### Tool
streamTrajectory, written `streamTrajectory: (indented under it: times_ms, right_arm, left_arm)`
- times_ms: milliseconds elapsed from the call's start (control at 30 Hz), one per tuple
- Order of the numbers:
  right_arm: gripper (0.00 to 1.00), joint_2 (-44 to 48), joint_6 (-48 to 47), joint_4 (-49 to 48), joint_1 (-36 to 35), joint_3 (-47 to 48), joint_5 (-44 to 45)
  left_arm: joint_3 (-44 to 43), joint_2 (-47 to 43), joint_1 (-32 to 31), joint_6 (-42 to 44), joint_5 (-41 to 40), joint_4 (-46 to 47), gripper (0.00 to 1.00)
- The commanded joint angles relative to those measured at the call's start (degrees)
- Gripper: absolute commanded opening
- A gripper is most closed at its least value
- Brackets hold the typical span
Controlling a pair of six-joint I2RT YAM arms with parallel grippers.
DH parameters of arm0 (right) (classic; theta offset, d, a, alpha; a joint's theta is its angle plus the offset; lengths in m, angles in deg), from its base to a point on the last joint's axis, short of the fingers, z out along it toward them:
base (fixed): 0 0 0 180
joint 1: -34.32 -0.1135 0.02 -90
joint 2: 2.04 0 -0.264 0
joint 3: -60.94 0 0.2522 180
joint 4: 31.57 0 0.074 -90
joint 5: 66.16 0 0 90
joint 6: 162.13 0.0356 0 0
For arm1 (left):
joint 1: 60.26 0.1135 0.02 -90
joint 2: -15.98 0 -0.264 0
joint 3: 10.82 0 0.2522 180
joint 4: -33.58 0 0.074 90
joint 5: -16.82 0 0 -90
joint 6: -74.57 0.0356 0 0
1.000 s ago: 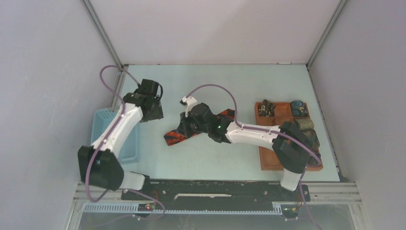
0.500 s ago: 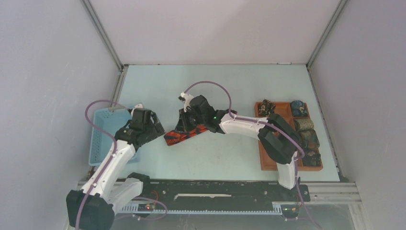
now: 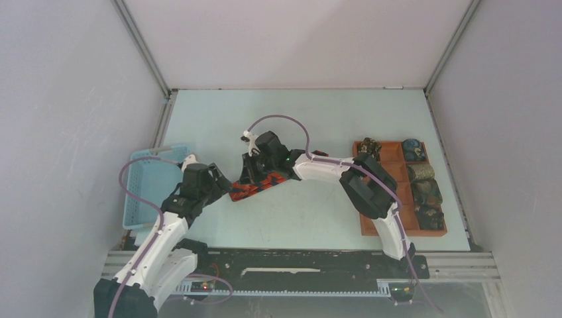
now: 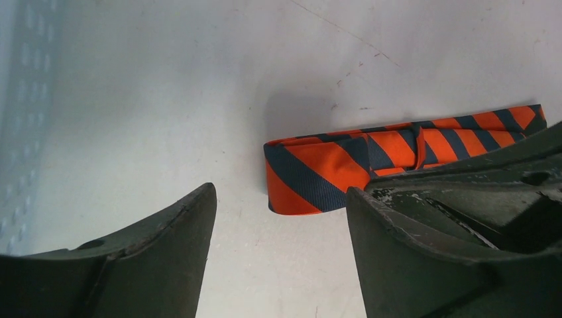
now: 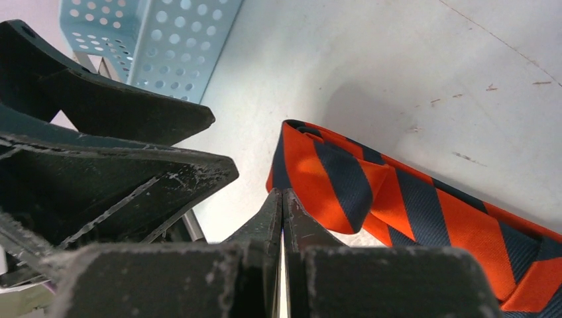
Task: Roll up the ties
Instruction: Roll the tie at the center of the board.
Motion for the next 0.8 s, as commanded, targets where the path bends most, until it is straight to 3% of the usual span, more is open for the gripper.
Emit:
streamTrajectory:
  times_ms: [0, 767]
  right_arm:
    - [0.00, -1.31, 0.51, 0.14, 0.84, 1.95, -0.79]
    - [0.00, -3.25, 0.62, -0.68, 1.91, -1.37, 0.44]
  left_arm:
    - [1.09, 0.36, 0.32, -0.99, 2.32, 5.49, 0.77]
    - [5.52, 6.63, 0.26, 0.75, 9.68, 16.76, 0.80]
